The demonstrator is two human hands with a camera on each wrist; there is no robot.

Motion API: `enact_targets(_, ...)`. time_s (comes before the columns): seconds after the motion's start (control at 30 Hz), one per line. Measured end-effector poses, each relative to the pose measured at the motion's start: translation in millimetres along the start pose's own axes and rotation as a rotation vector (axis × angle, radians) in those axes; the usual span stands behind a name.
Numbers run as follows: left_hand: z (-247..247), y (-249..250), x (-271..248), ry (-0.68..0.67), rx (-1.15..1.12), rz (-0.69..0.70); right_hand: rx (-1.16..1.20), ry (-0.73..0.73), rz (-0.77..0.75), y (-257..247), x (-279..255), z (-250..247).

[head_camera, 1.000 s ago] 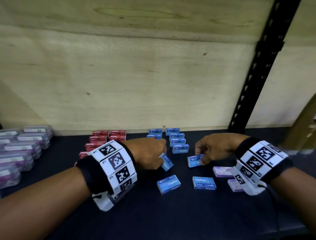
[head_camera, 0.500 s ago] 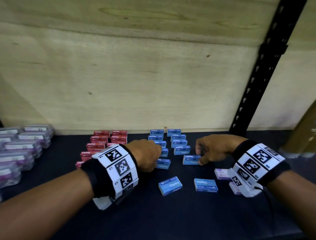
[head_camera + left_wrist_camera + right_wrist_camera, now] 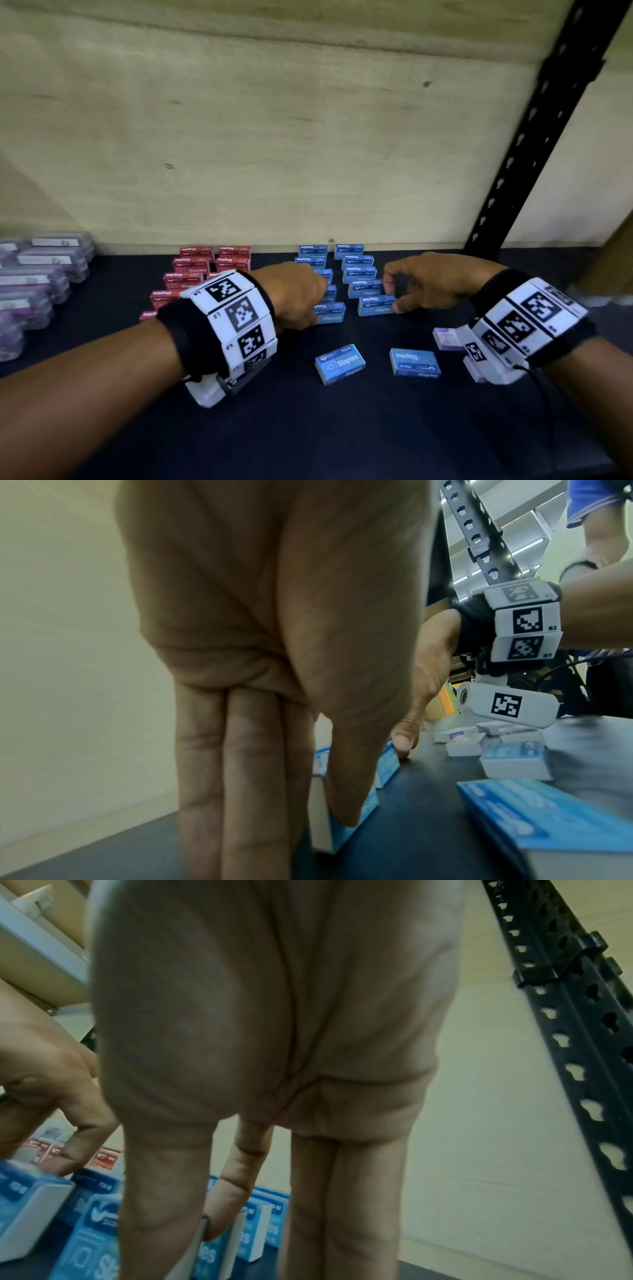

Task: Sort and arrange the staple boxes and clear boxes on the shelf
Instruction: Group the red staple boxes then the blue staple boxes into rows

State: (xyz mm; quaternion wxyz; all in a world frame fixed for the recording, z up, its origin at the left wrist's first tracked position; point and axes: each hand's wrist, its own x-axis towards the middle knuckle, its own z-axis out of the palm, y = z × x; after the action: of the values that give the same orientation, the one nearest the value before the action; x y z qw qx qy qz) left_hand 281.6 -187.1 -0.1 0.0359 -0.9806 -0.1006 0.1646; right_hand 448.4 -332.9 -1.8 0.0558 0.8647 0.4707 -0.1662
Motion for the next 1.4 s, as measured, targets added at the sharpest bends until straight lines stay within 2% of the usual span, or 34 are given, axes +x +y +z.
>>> enact_targets(0.73,-2.2,-0.8,1.8,-0.024,-0.026,0.001,-0.018,0.04,-0.023,-0.1,3.6,1.2)
enact_targets(0.93,2.3,-4.6,-9.9,-0.02,-0.116,-0.028,0.006,0.019,0.048,-1.1,-3.8,0.9)
enact_targets(1.13,7.1,-6.0,-39.6,-0.063,-0.308,-0.034,0.016,-0.008,0.058,-3.1,-26.8,3.0)
enact_targets(1.27,10.0,6.4,-51.4,-0.072,-0.178,-0.04,0.051,-0.005,0.017,-10.6,-48.0,5.8)
enact_targets(1.4,14.3,23.2,-48.9,-0.028,-0.019,-0.015,0.085,-0.118,-0.008,-18.2,-62.4,10.4)
